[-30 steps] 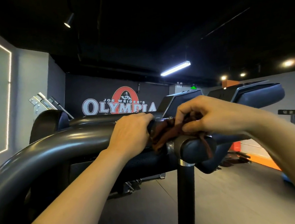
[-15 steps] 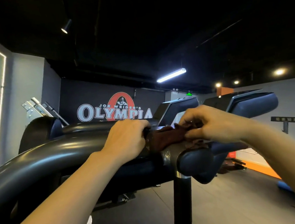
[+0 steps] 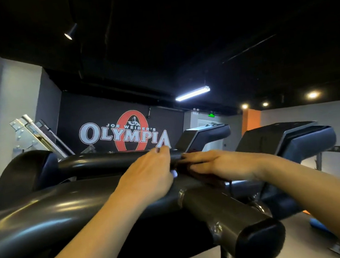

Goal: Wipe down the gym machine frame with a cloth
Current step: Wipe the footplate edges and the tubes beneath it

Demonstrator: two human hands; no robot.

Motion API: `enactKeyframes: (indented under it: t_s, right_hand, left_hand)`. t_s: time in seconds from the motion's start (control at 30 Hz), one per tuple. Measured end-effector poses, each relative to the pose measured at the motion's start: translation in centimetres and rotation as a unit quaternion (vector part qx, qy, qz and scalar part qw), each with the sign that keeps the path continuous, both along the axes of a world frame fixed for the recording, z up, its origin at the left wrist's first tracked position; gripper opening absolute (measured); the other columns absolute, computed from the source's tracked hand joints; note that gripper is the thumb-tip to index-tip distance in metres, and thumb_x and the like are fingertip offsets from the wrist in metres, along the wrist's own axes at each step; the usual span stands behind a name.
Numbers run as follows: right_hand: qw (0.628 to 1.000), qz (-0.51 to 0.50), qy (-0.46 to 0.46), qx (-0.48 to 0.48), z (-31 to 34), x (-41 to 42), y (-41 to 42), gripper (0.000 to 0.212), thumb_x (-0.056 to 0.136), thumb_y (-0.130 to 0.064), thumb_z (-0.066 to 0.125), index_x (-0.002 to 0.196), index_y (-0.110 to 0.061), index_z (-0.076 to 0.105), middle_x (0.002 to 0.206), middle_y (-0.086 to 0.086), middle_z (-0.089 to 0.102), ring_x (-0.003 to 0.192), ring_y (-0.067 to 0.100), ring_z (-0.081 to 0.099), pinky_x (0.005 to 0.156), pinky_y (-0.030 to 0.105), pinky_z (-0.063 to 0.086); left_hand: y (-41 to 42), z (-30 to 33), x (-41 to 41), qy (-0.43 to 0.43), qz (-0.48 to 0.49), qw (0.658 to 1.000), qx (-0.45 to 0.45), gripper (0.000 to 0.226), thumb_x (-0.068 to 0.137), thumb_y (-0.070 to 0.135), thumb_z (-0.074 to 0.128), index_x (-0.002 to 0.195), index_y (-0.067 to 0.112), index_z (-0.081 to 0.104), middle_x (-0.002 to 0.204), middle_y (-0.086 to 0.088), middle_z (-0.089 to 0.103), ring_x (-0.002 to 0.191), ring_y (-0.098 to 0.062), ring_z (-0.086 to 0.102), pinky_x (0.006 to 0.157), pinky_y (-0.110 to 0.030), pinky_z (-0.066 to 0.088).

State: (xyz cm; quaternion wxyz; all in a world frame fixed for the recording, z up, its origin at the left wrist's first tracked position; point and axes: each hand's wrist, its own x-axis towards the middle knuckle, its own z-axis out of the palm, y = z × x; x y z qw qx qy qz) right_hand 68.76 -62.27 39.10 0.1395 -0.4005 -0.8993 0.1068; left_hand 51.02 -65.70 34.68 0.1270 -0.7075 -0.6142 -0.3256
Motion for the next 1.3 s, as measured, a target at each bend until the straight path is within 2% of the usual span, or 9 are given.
enactKeyframes:
  t_s: [0.1, 0.23, 0.33, 0.47, 0.6, 0.73, 0.83, 1.03, 1.3]
  right_hand:
    - [0.995, -0.094, -0.029, -0.001, 1.0, 2.5, 0.9, 0.033, 0.103, -0.02, 0.043, 0.132, -0.031, 0.054, 0.131, 0.001, 0.058, 0.11, 0.014, 0.059, 0.093, 0.021, 0.047]
    - [0.989, -0.131, -0.059, 0.036, 1.0, 4.5, 1.3, 0.037, 0.101, -0.017, 0.047, 0.13, -0.039, 0.053, 0.133, -0.009, 0.049, 0.125, 0.013, 0.048, 0.11, 0.028, 0.033]
    - [0.998, -0.066, -0.019, 0.016, 0.5, 1.6, 0.5, 0.042, 0.1, -0.014, 0.048, 0.119, -0.051, 0.053, 0.14, -0.013, 0.048, 0.131, 0.009, 0.044, 0.115, 0.028, 0.028]
    - [0.998, 0.036, -0.036, 0.024, -0.2, -4.6, 0.1, 0.04, 0.102, -0.02, 0.047, 0.141, -0.03, 0.049, 0.147, -0.009, 0.045, 0.133, 0.007, 0.041, 0.115, 0.028, 0.028]
    - [0.997, 0.047, -0.041, 0.054, -0.6, -6.4, -0.3, 0.036, 0.102, -0.019, 0.046, 0.136, -0.02, 0.054, 0.14, 0.0, 0.053, 0.125, 0.017, 0.049, 0.11, 0.031, 0.036]
    - [0.989, 0.012, -0.076, 0.128, -0.4, -0.6, -1.6, 0.039, 0.1, -0.015, 0.047, 0.136, -0.028, 0.054, 0.142, -0.005, 0.051, 0.129, 0.012, 0.046, 0.113, 0.03, 0.032]
    - [0.988, -0.026, -0.093, 0.118, -0.6, 3.9, -3.1, 0.046, 0.102, -0.015, 0.045, 0.144, -0.033, 0.043, 0.15, -0.019, 0.036, 0.137, -0.001, 0.032, 0.112, 0.012, 0.023]
    - [0.974, -0.181, -0.11, 0.08, 1.5, 8.9, -0.1, 0.037, 0.103, -0.019, 0.042, 0.138, -0.026, 0.052, 0.15, -0.004, 0.042, 0.137, 0.015, 0.038, 0.111, 0.024, 0.025]
    - [0.979, -0.169, -0.071, 0.09, 0.0, 5.4, 5.4, 0.033, 0.102, -0.039, 0.04, 0.128, -0.028, 0.058, 0.134, 0.0, 0.054, 0.119, 0.018, 0.049, 0.1, 0.031, 0.035]
  left_hand:
    - [-0.4, 0.2, -0.9, -0.073, -0.001, 0.997, 0.01, 0.034, 0.094, 0.01, 0.051, 0.126, 0.017, 0.048, 0.119, -0.005, 0.055, 0.103, -0.02, 0.051, 0.082, -0.029, 0.039]
    - [-0.8, 0.5, -1.1, -0.154, -0.033, 0.988, 0.007, 0.047, 0.089, -0.002, 0.053, 0.131, 0.019, 0.049, 0.127, -0.004, 0.053, 0.115, -0.021, 0.053, 0.095, -0.032, 0.044]
    - [-0.8, 0.7, -0.8, -0.169, -0.043, 0.985, 0.008, 0.06, 0.088, -0.004, 0.053, 0.142, 0.018, 0.037, 0.139, -0.005, 0.043, 0.128, -0.022, 0.043, 0.102, -0.03, 0.037]
    - [-0.9, 0.7, -0.7, -0.186, -0.038, 0.981, 0.042, 0.072, 0.087, -0.006, 0.05, 0.15, 0.016, 0.021, 0.147, -0.006, 0.03, 0.136, -0.023, 0.031, 0.106, -0.028, 0.03]
    - [-0.6, 0.3, -0.9, -0.13, -0.021, 0.99, 0.054, 0.06, 0.094, 0.005, 0.047, 0.148, 0.015, 0.024, 0.143, -0.006, 0.037, 0.129, -0.025, 0.041, 0.101, -0.033, 0.037]
    - [-1.1, -0.1, 0.2, 0.061, -0.037, 0.997, -0.008, 0.054, 0.098, 0.057, 0.03, 0.143, 0.027, 0.031, 0.143, 0.002, 0.045, 0.126, -0.023, 0.049, 0.098, -0.039, 0.043]
    - [-1.7, -0.2, 1.0, 0.164, -0.038, 0.985, -0.034, 0.069, 0.087, 0.076, 0.017, 0.14, 0.037, 0.038, 0.132, 0.005, 0.055, 0.119, -0.021, 0.054, 0.097, -0.039, 0.046]
    - [0.4, 0.9, 6.0, 0.103, -0.135, 0.984, -0.053, 0.061, 0.091, 0.071, 0.023, 0.138, 0.038, 0.042, 0.132, -0.001, 0.054, 0.121, -0.027, 0.051, 0.093, -0.039, 0.043]
    - [1.8, 0.8, 6.8, 0.074, -0.113, 0.988, -0.079, 0.04, 0.09, 0.065, 0.044, 0.089, 0.025, 0.047, 0.1, 0.004, 0.051, 0.092, -0.019, 0.051, 0.073, -0.034, 0.036]
